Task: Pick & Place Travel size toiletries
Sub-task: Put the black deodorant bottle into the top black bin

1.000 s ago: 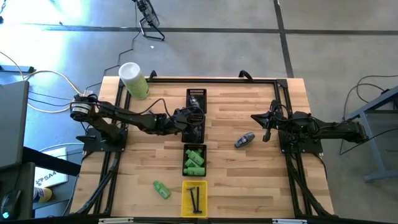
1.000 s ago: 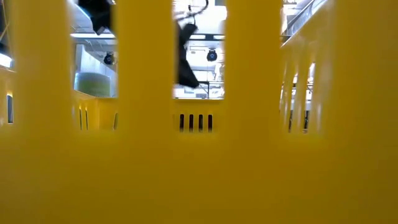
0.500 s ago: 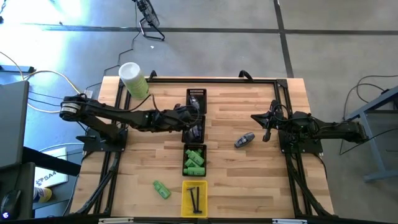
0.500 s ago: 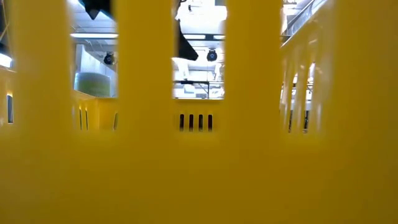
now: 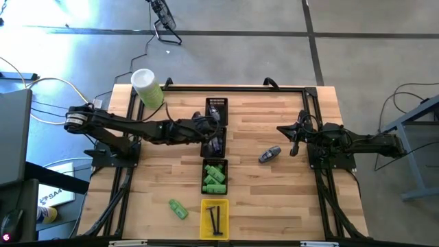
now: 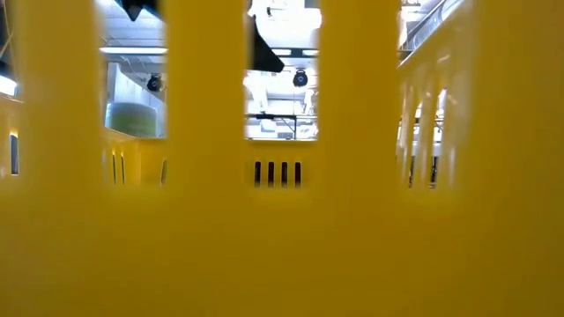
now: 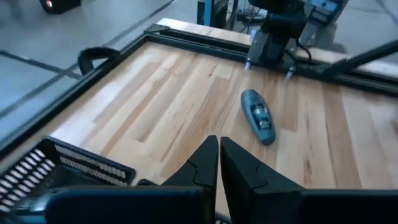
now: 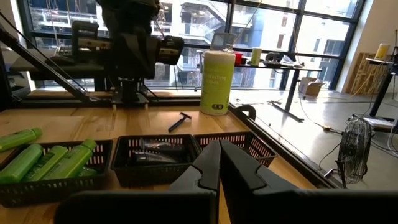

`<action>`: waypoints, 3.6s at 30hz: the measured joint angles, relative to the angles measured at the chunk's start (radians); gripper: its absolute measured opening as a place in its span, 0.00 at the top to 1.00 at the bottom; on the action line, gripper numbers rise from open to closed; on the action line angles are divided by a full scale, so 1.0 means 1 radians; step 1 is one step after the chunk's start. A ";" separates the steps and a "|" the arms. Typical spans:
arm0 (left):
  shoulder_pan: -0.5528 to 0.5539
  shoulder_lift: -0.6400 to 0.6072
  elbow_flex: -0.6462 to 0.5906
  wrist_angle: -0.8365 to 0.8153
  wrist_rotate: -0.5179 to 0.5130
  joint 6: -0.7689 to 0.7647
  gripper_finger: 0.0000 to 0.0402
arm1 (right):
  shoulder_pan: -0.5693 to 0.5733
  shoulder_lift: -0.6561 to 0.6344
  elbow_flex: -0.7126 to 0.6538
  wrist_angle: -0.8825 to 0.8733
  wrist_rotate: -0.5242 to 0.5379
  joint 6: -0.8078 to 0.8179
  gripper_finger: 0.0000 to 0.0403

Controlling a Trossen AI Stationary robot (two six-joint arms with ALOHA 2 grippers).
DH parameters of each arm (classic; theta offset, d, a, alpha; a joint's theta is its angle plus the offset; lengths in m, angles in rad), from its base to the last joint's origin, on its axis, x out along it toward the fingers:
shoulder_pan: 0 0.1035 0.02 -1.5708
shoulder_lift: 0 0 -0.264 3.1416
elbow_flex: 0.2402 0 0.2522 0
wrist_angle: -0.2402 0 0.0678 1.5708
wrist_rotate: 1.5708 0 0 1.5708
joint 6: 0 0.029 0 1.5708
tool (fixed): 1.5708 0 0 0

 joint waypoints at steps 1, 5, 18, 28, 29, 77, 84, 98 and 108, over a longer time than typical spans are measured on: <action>0.000 -0.007 0.000 -0.007 0.000 0.021 0.96 | 0.000 0.000 0.000 0.000 0.000 0.000 0.99; 0.000 -0.023 -0.001 -0.005 0.000 0.054 0.96 | 0.000 0.000 0.000 -0.001 0.000 0.004 0.99; 0.000 -0.098 -0.002 -0.113 0.097 0.177 0.96 | 0.000 0.000 0.000 -0.024 0.004 0.076 0.99; 0.000 -0.107 -0.101 -0.008 0.157 0.220 0.96 | 0.000 0.000 -0.001 -0.001 0.004 0.140 0.99; 0.000 -0.106 -0.128 0.035 0.159 0.220 0.96 | 0.000 0.000 -0.001 0.003 0.004 0.140 0.99; 0.000 -0.878 -0.710 0.074 0.231 0.319 0.96 | 0.000 0.003 -0.001 0.005 0.004 0.217 0.99; 0.000 -1.007 -0.749 -0.002 0.231 0.317 0.96 | 0.000 0.003 -0.001 0.005 0.004 0.217 0.99; 0.000 -1.187 -0.767 -0.149 0.230 0.346 0.96 | 0.000 0.003 -0.001 0.005 0.003 0.217 0.99; 0.000 -1.256 -0.816 -0.150 0.260 0.376 0.96 | 0.000 0.003 -0.001 0.005 0.003 0.217 0.99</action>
